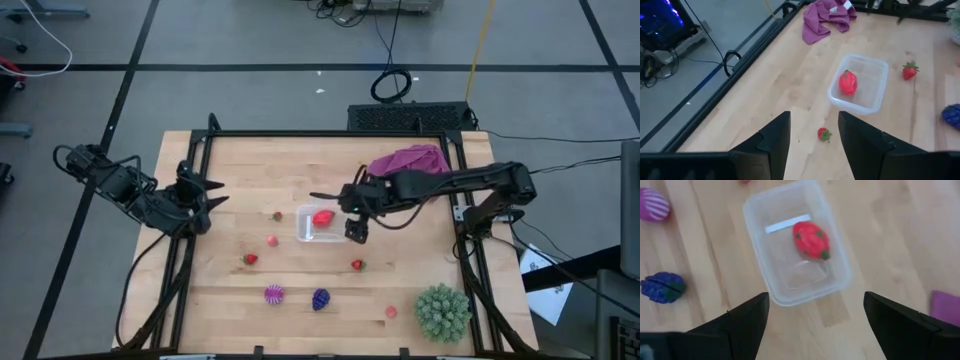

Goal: Pick and placing Produce into tupperware
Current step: Put the top red strawberry into the transparent container

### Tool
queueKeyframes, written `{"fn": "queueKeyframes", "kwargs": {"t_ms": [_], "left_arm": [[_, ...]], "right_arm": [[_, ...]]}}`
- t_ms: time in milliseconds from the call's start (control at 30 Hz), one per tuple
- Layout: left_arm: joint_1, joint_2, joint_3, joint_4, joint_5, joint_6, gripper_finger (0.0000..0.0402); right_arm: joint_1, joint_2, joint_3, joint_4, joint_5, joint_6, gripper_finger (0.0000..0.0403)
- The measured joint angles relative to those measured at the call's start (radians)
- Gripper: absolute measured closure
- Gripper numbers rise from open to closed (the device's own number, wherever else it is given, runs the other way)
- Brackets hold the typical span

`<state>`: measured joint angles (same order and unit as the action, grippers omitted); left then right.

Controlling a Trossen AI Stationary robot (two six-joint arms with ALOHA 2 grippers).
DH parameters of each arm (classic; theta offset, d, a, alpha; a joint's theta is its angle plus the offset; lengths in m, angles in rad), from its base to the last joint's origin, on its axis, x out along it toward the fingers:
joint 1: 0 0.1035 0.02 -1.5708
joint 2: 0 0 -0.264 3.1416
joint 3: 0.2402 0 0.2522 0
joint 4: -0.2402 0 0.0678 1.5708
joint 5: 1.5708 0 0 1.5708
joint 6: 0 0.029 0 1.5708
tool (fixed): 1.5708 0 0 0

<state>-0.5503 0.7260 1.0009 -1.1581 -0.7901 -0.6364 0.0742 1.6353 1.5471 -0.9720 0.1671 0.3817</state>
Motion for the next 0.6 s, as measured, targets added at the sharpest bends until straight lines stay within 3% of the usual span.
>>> {"fn": "queueKeyframes", "kwargs": {"t_ms": [433,600], "left_arm": [[0.0,0.007,0.0,-0.001,0.085,0.003,0.0231],[0.0,0.007,0.0,-0.001,0.09,0.001,0.0231]], "right_arm": [[0.006,-0.077,0.0,-0.241,0.022,0.146,0.0086],[0.017,-0.078,-0.026,-0.22,0.077,0.155,0.0086]]}}
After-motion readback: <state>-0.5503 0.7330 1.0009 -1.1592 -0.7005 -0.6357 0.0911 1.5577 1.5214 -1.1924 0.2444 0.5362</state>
